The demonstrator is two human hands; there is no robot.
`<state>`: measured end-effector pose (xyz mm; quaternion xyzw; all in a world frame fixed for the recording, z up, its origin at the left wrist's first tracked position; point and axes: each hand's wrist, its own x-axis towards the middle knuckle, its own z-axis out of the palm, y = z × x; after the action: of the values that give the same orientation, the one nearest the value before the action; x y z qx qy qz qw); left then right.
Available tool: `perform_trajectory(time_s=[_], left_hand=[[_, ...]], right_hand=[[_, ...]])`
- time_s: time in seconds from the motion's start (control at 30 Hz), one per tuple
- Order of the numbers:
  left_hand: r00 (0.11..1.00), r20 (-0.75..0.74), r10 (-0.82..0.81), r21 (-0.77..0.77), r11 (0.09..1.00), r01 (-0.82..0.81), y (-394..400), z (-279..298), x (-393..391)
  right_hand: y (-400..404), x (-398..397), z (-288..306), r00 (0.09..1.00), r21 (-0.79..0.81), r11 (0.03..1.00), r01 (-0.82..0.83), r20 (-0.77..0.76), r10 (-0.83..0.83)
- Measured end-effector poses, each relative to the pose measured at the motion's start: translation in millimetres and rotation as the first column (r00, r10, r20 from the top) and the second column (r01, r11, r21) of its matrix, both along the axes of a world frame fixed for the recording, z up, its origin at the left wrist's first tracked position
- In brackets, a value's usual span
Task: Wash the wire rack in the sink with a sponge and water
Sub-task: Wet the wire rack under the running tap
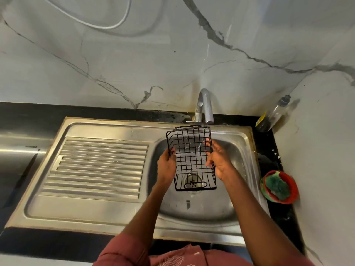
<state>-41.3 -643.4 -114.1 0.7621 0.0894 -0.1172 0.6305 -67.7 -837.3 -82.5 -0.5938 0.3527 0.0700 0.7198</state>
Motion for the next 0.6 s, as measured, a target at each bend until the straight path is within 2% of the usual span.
perform_trajectory(time_s=[0.13, 0.3, 0.5, 0.6], left_hand=[[0.997, 0.074, -0.033, -0.028, 0.999, 0.035, 1.1, 9.9, -4.0], [0.977, 0.116, -0.18, -0.022, 0.983, 0.184, -4.6, 17.5, -3.3], [0.976, -0.026, -0.214, 0.018, 0.976, 0.215, -5.3, 18.2, -11.4], [0.967, -0.049, -0.249, 0.031, 0.968, 0.25, -2.6, 14.6, -13.6]], right_hand=[[2.2, -14.5, -6.5, 0.995, 0.158, 0.983, 0.098, -0.029, -0.094], [-3.0, -34.4, -12.0, 0.976, 0.271, 0.938, 0.215, -0.034, -0.214], [-3.7, -39.5, 2.3, 0.944, 0.205, 0.933, 0.298, 0.083, -0.319], [-8.3, -36.2, 9.3, 0.942, 0.139, 0.951, 0.278, 0.156, -0.298]])
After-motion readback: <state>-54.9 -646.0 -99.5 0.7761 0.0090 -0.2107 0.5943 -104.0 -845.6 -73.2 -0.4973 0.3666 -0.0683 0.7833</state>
